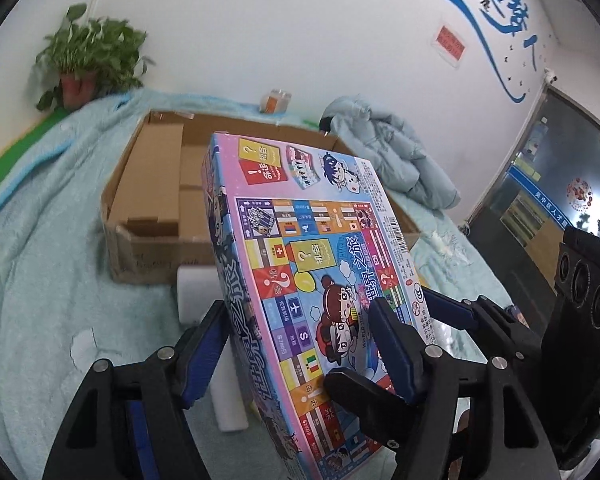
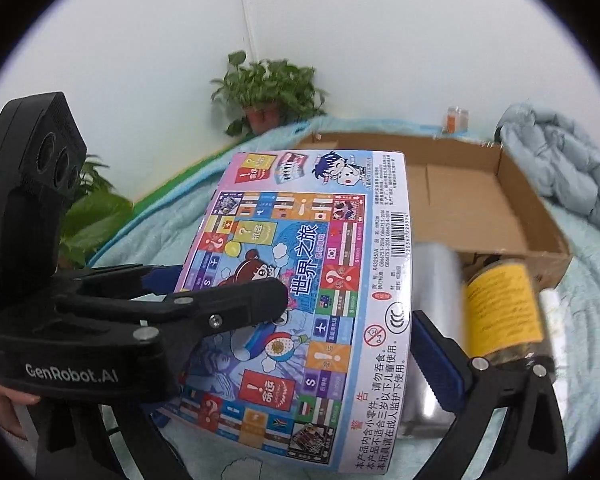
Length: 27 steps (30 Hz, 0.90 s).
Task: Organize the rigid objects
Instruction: 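Lift the board-game box with the left gripper and carry it over the box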
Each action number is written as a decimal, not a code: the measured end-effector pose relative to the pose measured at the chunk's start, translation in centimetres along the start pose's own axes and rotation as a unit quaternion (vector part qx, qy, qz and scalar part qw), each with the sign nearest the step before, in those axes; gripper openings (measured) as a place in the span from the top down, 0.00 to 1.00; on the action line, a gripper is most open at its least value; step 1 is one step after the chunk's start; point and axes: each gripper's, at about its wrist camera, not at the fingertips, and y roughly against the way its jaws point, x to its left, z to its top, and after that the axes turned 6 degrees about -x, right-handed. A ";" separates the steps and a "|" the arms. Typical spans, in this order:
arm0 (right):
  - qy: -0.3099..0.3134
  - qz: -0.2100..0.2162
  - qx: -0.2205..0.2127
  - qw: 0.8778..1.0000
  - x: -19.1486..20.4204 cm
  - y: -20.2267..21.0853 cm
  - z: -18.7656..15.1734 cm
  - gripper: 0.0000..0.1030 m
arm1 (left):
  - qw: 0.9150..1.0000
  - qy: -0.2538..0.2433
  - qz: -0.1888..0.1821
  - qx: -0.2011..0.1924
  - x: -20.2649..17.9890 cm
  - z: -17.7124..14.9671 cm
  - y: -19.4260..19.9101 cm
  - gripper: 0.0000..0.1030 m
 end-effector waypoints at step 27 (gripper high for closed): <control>0.049 -0.033 -0.099 0.993 -4.5 -3.2 9.6 0.02 | 0.994 -0.047 -0.005 -0.095 -1.4 15.5 -3.5 0.34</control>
